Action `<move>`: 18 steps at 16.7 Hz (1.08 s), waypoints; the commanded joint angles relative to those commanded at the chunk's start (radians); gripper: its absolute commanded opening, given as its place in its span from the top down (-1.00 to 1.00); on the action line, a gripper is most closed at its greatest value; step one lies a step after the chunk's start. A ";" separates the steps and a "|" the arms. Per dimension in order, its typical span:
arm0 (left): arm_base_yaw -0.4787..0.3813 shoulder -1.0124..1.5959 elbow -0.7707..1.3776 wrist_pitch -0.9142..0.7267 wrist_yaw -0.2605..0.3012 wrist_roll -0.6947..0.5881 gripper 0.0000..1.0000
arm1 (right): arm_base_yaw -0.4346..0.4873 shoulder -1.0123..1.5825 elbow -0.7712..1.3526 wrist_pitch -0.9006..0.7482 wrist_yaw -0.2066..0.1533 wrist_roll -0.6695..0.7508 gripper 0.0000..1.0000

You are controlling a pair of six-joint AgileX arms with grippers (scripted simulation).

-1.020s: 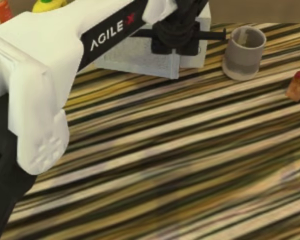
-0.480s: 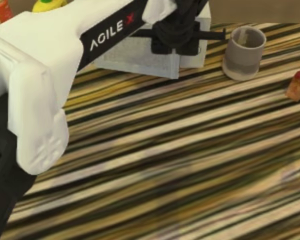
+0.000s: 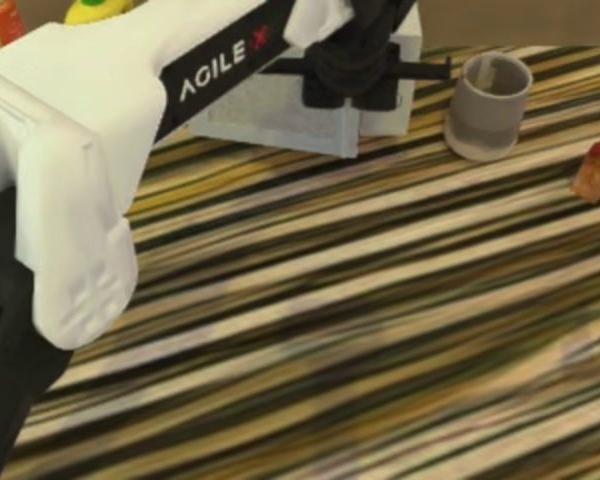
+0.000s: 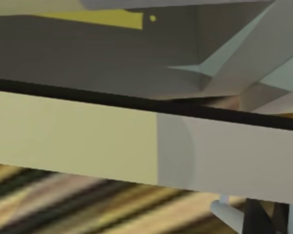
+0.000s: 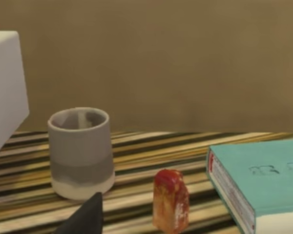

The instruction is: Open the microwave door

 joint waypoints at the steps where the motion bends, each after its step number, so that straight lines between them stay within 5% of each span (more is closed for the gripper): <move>1: 0.000 0.000 0.000 0.000 0.000 0.000 1.00 | 0.000 0.000 0.000 0.000 0.000 0.000 -1.00; 18: 0.008 -0.134 -0.235 0.127 0.046 0.098 1.00 | 0.000 0.000 0.000 0.000 0.000 0.000 -1.00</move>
